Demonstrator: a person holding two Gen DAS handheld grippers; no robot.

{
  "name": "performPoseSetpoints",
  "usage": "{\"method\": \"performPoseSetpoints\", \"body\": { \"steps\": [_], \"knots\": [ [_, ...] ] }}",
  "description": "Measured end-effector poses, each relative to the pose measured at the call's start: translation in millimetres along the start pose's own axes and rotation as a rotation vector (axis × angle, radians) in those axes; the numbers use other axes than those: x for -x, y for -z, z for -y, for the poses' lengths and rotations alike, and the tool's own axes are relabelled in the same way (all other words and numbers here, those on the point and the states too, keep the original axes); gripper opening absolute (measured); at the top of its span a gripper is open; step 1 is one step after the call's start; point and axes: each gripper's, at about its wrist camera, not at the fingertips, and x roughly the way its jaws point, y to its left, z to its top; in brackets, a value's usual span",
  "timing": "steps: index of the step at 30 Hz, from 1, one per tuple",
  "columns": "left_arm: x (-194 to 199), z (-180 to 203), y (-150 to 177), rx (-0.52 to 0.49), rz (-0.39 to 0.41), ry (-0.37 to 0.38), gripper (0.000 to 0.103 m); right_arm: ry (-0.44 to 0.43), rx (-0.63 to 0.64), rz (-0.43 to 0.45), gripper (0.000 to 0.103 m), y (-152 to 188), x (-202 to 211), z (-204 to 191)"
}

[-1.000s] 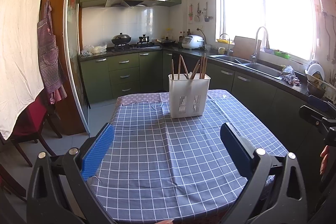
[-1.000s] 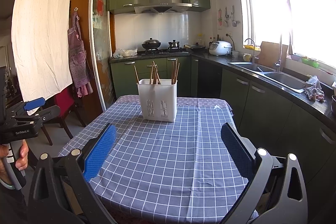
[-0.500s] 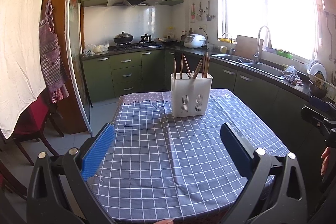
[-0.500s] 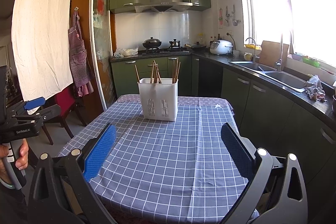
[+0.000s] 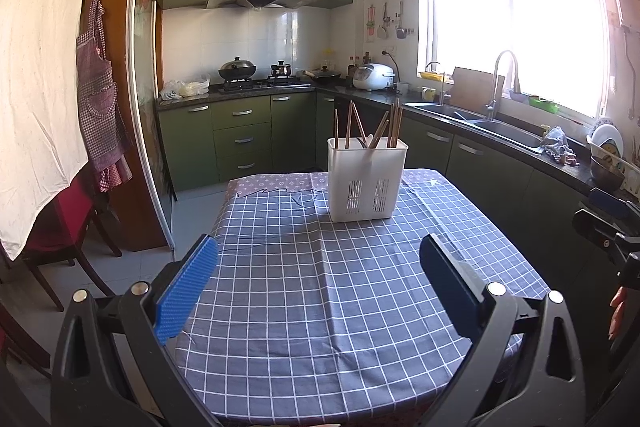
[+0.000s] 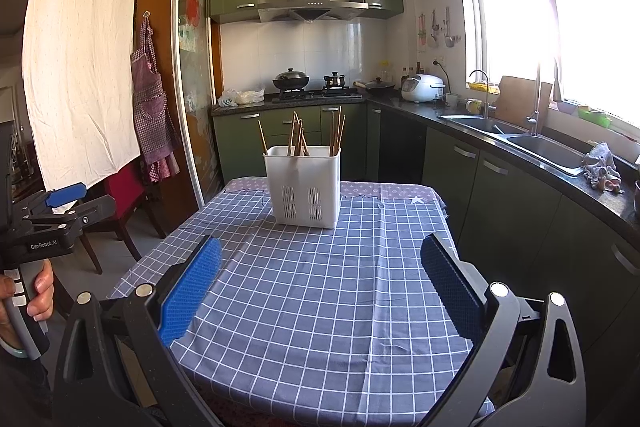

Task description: Organize utensils

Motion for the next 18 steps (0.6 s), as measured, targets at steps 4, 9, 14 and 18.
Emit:
{"method": "performPoseSetpoints", "body": {
  "steps": [4,9,14,18],
  "knots": [
    [-1.0,0.0,0.3,-0.003,-0.003,-0.002,0.096,-0.003,0.001,-0.004,0.098,1.0,-2.6,0.9],
    [-1.2,0.3,0.0,-0.003,-0.004,-0.006,0.096,-0.003,0.001,-0.005,0.098,1.6,-2.8,0.6],
    [-1.1,0.8,-0.1,-0.006,-0.004,-0.004,0.096,-0.005,0.001,-0.005,0.098,1.5,-4.1,1.3],
    [-0.1,1.6,0.7,-0.011,-0.003,-0.002,0.096,-0.005,0.001,-0.006,0.098,1.5,-4.0,1.3]
  ]
}}
